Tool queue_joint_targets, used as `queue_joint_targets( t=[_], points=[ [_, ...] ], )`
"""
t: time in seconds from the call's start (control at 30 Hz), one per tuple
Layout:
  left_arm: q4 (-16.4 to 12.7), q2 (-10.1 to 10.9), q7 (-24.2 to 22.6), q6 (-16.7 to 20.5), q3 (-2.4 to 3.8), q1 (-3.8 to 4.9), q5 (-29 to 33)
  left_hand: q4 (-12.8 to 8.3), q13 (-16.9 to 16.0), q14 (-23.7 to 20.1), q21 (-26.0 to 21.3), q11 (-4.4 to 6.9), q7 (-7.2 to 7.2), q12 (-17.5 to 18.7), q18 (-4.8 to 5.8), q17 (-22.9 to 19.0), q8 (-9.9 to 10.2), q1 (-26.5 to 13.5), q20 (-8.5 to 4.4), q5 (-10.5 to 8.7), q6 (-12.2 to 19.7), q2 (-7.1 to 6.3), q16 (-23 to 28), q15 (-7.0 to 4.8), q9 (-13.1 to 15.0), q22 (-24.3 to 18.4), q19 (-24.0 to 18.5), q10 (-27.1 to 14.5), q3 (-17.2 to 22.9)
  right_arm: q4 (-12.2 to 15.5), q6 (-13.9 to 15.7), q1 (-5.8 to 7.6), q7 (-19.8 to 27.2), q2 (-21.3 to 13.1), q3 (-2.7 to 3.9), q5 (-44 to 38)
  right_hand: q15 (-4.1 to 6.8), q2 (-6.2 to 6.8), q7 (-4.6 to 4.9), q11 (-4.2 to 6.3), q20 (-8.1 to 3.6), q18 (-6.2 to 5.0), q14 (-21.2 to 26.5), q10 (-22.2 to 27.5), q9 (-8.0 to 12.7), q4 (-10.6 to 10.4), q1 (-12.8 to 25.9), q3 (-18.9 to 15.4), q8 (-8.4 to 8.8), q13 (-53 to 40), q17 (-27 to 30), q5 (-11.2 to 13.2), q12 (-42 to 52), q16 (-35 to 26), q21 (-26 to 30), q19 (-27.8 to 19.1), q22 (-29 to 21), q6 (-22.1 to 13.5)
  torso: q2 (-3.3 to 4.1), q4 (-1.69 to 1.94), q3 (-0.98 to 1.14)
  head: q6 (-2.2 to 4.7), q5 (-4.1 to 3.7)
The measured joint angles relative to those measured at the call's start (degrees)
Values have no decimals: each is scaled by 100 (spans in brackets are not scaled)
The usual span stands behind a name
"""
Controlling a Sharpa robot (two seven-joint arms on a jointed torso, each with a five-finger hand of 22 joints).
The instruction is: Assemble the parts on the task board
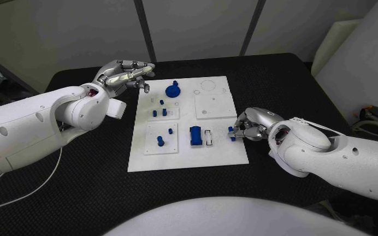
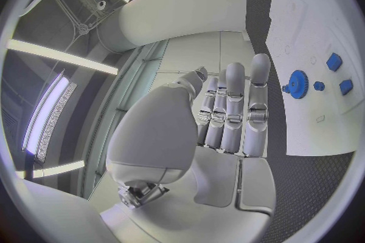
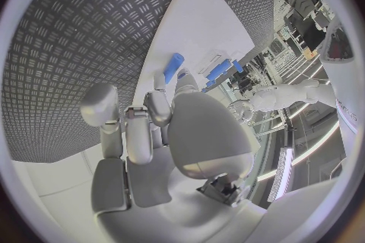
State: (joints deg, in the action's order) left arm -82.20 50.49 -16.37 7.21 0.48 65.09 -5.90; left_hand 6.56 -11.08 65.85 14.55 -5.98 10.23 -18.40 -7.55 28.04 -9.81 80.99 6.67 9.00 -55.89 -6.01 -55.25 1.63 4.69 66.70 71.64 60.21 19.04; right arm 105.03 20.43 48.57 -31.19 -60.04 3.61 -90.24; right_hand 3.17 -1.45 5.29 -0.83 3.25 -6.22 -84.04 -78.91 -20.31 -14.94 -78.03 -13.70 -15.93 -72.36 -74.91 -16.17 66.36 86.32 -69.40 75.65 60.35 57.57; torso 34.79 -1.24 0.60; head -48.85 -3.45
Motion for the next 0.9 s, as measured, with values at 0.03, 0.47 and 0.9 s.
queue_joint_targets(
  t=[0.03,0.47,0.9],
  points=[
    [0,0,0,0,0,-1,0,0,0,0,0,0,0,0,0,0,0,0,0,0,0,0,0,0,0,0,0,0,0,-4,-9,-4,-1,15,4,-20,0,32,-16,0,0,0,0,0,0,0,-32,0,18,0,0,0,-16,0,0,0,-4,16,0,-1,0,-1,0],
    [-4,7,0,-4,0,-6,0,0,0,0,0,0,0,0,0,0,0,0,0,0,0,0,0,0,0,1,0,0,0,-54,-174,-95,-19,282,24,-971,-23,168,1,-1,0,0,1,1,10,411,-639,139,159,2,0,346,-59,-34,35,0,-29,77,-2,2,-1,-13,23],
    [-16,19,0,-9,0,-8,0,0,0,0,0,-21,0,0,0,1,0,0,0,0,0,0,0,0,-5,-5,0,-20,0,-62,-467,-112,-28,392,30,-1730,-33,149,13,-19,0,0,10,23,48,483,-757,182,220,3,1,79,-71,-35,93,0,-87,105,-7,2,-5,-10,40]
  ],
)
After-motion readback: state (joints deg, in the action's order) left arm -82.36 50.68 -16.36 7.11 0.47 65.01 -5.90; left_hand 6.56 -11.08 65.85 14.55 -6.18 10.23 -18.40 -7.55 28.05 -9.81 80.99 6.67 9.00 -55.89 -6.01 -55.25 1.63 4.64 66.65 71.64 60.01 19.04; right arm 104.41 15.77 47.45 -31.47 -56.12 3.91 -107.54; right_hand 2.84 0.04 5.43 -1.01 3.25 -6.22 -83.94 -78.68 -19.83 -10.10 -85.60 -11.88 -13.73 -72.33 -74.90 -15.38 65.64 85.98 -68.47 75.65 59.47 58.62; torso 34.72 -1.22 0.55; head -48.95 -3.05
